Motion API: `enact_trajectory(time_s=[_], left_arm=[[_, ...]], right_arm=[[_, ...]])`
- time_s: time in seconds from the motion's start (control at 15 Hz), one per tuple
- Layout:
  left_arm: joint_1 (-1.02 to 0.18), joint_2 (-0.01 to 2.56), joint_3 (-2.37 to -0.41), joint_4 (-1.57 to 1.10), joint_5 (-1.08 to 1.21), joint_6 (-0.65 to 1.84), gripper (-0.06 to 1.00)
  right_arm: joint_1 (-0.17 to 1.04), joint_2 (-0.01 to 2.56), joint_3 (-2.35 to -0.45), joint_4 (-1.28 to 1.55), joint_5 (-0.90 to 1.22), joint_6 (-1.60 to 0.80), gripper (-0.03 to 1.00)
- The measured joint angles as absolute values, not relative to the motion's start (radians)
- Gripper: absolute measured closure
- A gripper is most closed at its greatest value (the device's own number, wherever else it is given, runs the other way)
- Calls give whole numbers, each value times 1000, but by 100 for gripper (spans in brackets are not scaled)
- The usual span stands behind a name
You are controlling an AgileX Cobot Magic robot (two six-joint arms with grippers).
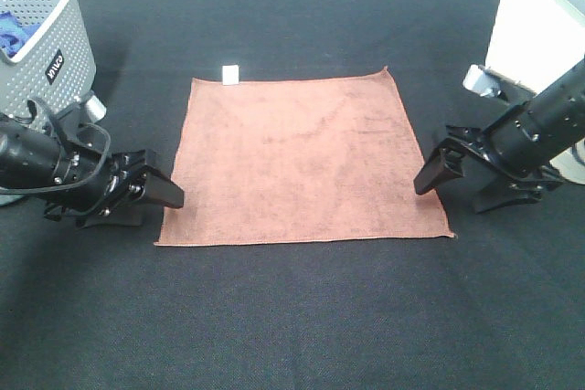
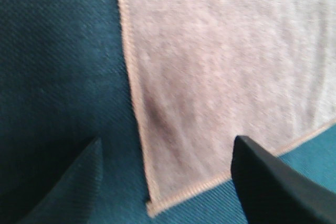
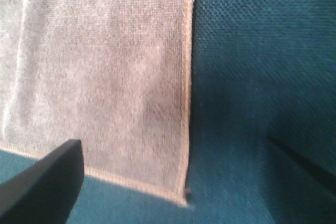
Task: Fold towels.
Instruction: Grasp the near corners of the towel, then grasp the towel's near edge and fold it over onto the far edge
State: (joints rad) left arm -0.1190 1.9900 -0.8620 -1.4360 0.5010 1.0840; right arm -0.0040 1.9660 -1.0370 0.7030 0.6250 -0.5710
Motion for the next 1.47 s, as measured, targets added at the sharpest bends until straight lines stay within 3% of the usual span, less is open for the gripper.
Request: enact_trajectory(time_s=[0.4, 0.73, 0.87, 0.93, 1.0, 1.13, 1.2, 1.47], left_arm=[[-119, 2035, -892, -1471, 538, 1086, 26], [-232, 2076, -942, -1515, 546, 1089, 26], [-245, 2094, -963, -1515, 543, 1059, 41], [-244, 2103, -963, -1513, 533, 1033, 60], [-244, 2103, -963, -1513, 533, 1033, 60], [-244, 2113, -965, -1480, 523, 1008, 93], [-244, 2113, -967, -1455, 530, 987, 94], [-244, 2080, -971, -1203, 577, 793, 94]], right_arm=[[-4, 2010, -1051, 804, 630, -660, 15], [82, 2069, -1113, 877, 648, -678, 20], [82, 2078, -1114, 869, 636, -652, 40], [82, 2082, -1114, 857, 625, -632, 54], [82, 2082, -1114, 857, 625, -632, 54], [82, 2093, -1114, 830, 619, -593, 81], [82, 2093, -1113, 824, 619, -578, 97], [82, 2045, -1106, 758, 665, -521, 97]])
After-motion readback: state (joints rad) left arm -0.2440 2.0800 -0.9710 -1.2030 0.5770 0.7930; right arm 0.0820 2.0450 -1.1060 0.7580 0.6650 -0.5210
